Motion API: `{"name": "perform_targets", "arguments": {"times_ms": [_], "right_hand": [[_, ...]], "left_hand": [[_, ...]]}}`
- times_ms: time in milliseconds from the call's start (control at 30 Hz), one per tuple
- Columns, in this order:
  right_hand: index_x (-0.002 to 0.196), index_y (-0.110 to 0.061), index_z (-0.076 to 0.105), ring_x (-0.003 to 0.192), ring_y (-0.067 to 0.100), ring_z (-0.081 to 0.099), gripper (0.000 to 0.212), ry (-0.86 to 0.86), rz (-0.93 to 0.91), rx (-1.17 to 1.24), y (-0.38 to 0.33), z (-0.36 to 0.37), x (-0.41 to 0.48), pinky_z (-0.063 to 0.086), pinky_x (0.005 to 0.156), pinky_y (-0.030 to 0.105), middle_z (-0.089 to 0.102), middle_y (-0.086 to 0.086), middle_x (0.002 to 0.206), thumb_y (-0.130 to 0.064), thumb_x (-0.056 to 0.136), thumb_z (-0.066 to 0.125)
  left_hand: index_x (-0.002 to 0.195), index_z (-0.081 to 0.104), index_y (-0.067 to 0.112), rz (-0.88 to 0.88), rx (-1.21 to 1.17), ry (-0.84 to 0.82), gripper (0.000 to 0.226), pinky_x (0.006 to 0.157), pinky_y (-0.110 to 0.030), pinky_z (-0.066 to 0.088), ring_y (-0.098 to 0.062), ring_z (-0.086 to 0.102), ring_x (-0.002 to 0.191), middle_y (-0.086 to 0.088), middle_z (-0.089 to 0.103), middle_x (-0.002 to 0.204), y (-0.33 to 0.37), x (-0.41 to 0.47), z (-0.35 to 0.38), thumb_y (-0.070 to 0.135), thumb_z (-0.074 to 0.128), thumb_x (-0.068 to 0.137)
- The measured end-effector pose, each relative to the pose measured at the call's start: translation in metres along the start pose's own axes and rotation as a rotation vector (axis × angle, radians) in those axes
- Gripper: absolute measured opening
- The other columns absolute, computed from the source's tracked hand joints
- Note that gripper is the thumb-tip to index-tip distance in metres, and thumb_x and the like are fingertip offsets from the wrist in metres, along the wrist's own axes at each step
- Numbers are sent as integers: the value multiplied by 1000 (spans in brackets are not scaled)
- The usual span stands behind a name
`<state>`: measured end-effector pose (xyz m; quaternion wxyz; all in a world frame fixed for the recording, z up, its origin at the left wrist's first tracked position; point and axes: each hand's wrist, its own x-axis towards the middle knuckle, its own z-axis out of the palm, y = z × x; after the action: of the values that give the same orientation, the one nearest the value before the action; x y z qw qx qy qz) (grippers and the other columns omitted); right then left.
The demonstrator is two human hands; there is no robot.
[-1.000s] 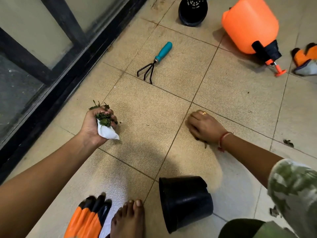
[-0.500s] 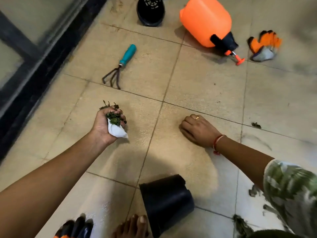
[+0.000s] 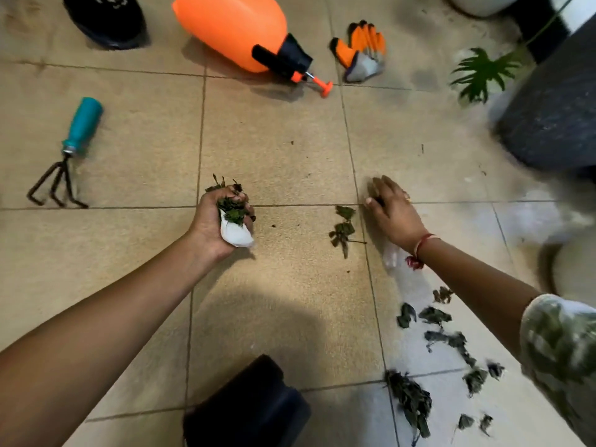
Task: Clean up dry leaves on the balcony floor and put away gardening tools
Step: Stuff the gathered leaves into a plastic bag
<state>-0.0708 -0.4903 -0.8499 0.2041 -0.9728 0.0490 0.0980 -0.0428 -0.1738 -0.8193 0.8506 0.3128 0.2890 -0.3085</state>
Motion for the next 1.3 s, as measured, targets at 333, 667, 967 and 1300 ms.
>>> {"name": "perform_targets", "arguments": {"times_ms": [333,667,967,1300], "right_hand": [[141,-16,40,134,22,38,55,-138,-220,147,-13,21,-49,33,111,40,40,8,146,-46,96,31],[142,-31,37,142,17,23,53,-170,-301,-70,-14,19,-57,4,118,47,32,-4,152,-51,94,33],[144,-32,30,139,16,19,72,357,323,279,63,-12,-136,29,109,53,13,-9,155,-61,81,49],[150,-31,-6,146,21,-8,99,38,149,-137,60,45,-201,-3,117,52,-13,3,158,-80,73,32]], "left_hand": [[47,54,19,-48,-57,-89,25,41,-12,39,-5,52,45,10,52,54,-23,18,-3,5,68,32],[58,49,23,-114,-33,-147,55,45,-13,40,-5,52,49,12,53,62,-39,33,6,3,78,15],[52,52,22,-187,92,-164,50,44,-13,41,-6,52,49,10,54,62,-57,32,13,3,77,12],[58,50,23,-215,146,-125,41,43,-14,40,-6,50,50,10,53,65,-71,37,18,4,69,27]]}}
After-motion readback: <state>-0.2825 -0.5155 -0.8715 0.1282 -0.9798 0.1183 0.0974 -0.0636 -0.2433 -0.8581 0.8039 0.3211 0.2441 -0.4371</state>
